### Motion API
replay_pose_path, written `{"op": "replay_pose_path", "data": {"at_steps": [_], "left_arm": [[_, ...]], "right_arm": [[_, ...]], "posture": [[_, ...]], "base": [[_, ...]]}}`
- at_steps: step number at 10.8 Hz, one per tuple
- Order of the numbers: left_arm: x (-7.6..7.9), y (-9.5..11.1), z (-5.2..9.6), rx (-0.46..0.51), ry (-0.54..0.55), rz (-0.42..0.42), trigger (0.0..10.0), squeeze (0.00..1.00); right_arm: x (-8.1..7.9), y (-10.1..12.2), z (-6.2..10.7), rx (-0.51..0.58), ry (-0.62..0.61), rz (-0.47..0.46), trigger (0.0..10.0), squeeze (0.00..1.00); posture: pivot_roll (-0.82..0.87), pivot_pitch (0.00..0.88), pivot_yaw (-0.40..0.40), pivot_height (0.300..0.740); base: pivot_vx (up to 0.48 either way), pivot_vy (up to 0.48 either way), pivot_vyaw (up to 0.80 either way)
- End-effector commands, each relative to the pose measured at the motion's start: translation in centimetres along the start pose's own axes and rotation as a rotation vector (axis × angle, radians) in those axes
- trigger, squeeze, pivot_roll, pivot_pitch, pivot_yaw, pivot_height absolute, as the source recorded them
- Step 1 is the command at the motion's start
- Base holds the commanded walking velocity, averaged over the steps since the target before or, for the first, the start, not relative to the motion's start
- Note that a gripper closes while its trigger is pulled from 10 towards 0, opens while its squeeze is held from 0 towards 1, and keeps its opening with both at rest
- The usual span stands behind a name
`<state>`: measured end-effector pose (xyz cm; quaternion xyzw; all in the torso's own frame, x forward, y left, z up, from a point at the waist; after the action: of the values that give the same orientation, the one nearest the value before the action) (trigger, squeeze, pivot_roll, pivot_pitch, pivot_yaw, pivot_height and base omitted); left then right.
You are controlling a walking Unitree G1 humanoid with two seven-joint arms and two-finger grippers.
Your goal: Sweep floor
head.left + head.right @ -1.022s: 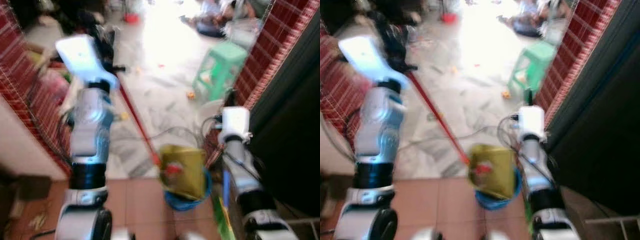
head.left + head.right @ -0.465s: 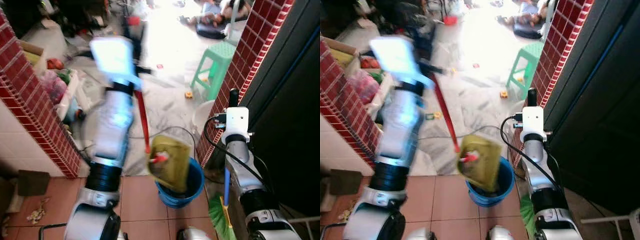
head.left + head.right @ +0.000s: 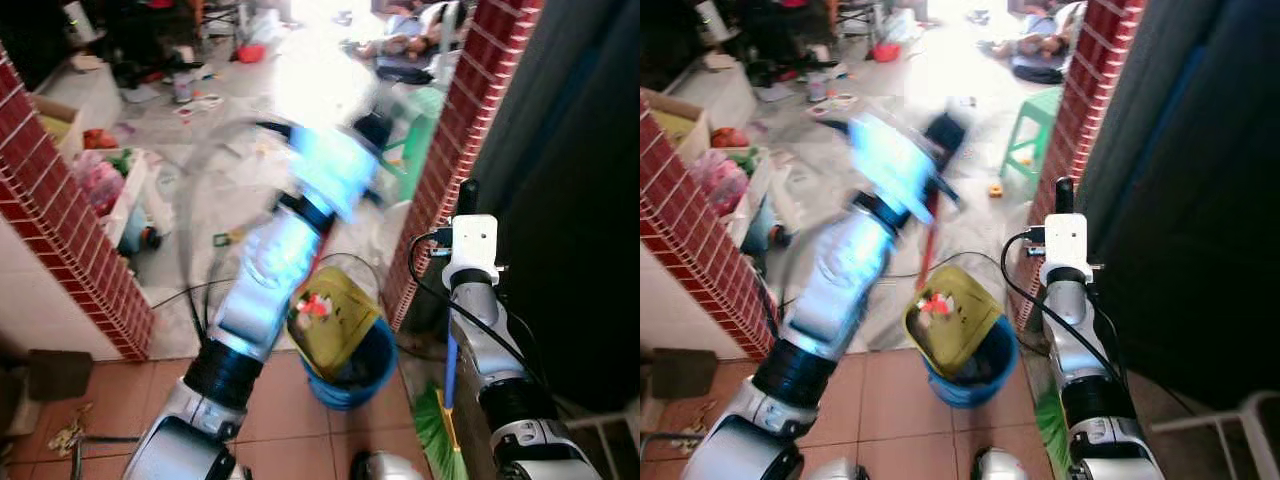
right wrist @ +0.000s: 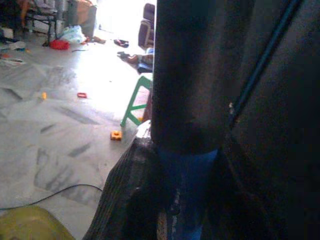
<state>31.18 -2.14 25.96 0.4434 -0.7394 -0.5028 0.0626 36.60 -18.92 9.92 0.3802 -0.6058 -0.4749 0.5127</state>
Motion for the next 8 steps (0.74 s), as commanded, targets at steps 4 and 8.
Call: {"op": "replay_pose_path", "data": {"at_steps": [4, 8], "left_arm": [[4.0, 4.1, -0.7, 0.151, -0.269, -0.217, 10.0, 0.0], [3.2, 4.4, -1.0, 0.142, -0.164, -0.139, 10.0, 0.0]], "right_arm": [[0.5, 0.8, -0.3, 0.031, 0.001, 0.019, 10.0, 0.0], [0.3, 0.8, -0.5, 0.029, 0.008, 0.025, 10.0, 0.0]], "posture": [[-0.04, 0.0, -0.013, 0.74], [-0.04, 0.0, -0.017, 0.74]], "base": [[0.0, 0.0, 0.0], [0.0, 0.0, 0.0]]}}
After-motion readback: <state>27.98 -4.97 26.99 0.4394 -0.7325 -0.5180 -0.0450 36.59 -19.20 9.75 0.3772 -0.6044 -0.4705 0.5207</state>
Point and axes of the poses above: a point about 5 cm out from each wrist's last joint towards the gripper, its own z axis pointing back from the gripper into the wrist, its own y axis along the axis of the wrist's last joint, x = y × z, the point moved 4 cm from there along -z, pointing out of the wrist towards the gripper, and after that the axes turned 1 degree about z, right-handed, at the moved point
